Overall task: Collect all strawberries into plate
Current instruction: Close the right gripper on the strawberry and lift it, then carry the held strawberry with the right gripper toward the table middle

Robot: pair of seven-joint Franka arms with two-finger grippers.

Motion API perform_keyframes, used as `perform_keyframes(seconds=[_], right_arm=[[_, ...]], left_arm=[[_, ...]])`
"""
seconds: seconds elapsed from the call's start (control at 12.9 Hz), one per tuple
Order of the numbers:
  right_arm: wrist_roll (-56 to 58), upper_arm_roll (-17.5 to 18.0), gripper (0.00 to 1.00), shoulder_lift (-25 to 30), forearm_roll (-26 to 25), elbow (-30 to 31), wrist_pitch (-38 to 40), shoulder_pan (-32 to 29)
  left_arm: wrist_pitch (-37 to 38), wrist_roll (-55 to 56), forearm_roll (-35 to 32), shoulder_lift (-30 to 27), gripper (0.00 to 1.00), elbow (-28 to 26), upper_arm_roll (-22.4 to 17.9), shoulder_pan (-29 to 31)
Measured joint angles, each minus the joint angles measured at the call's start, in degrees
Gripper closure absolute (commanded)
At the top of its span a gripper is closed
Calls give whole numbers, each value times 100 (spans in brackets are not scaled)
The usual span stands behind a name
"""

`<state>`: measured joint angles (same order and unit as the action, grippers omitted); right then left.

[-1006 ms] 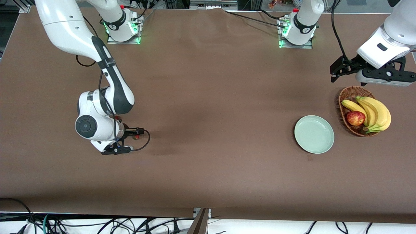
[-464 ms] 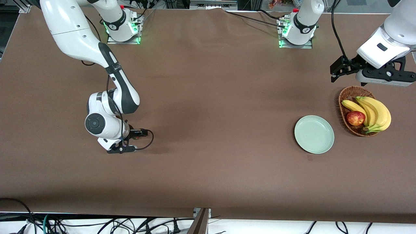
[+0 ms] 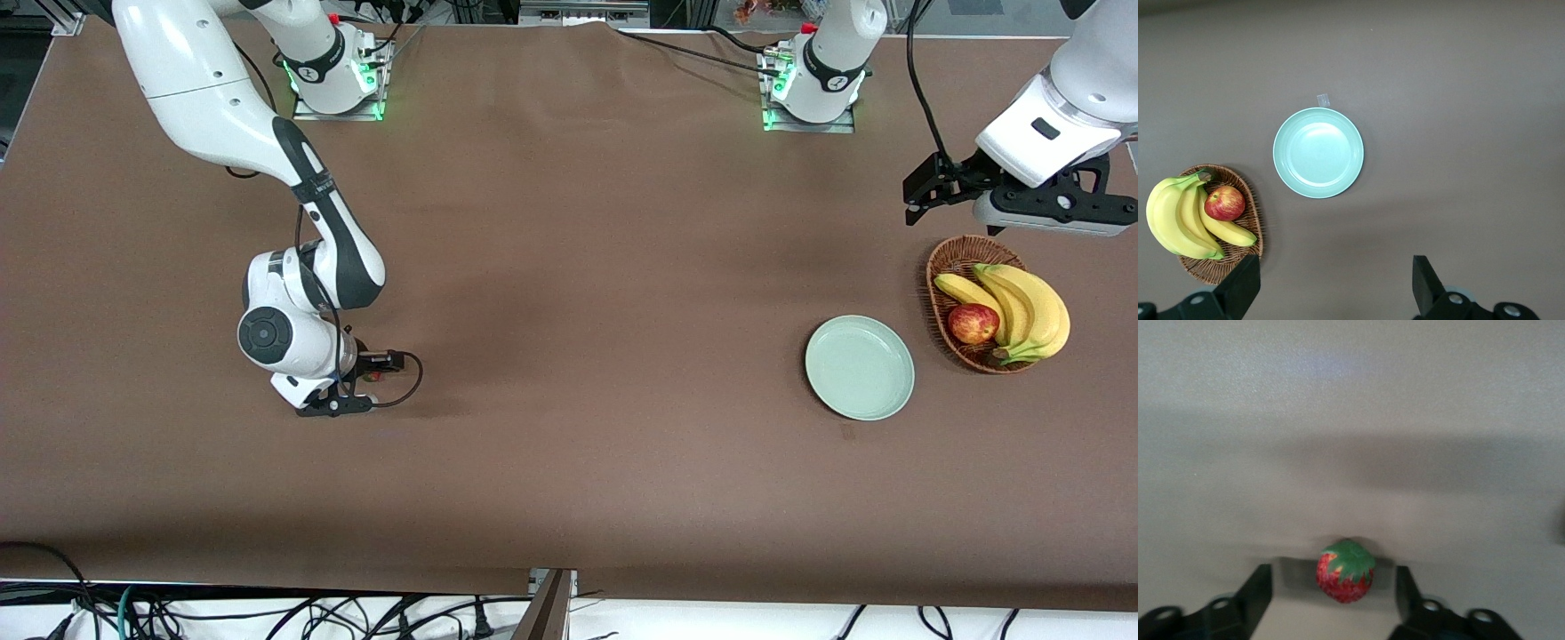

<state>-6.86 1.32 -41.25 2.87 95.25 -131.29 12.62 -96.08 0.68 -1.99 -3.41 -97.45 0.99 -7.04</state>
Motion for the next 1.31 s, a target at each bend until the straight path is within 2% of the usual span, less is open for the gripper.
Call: perform_keyframes(seconds=[0.15,0.23,0.77,0.93,1.31], right_arm=[[1,0,94,0,0,6,0,1],[1,0,99,0,0,7,0,1],[1,19,98,44,4,-208,-63,112],[-288,36,98,52,51,-445,-60,396],[-2210,62,98,-118,54,-1056,-63,1568]], left_arm=[[0,0,0,0,0,0,0,0],[0,0,0,0,0,0,0,0],[0,0,0,0,0,1,0,0],[0,0,0,0,0,2,0,0],[0,0,0,0,0,4,0,0]])
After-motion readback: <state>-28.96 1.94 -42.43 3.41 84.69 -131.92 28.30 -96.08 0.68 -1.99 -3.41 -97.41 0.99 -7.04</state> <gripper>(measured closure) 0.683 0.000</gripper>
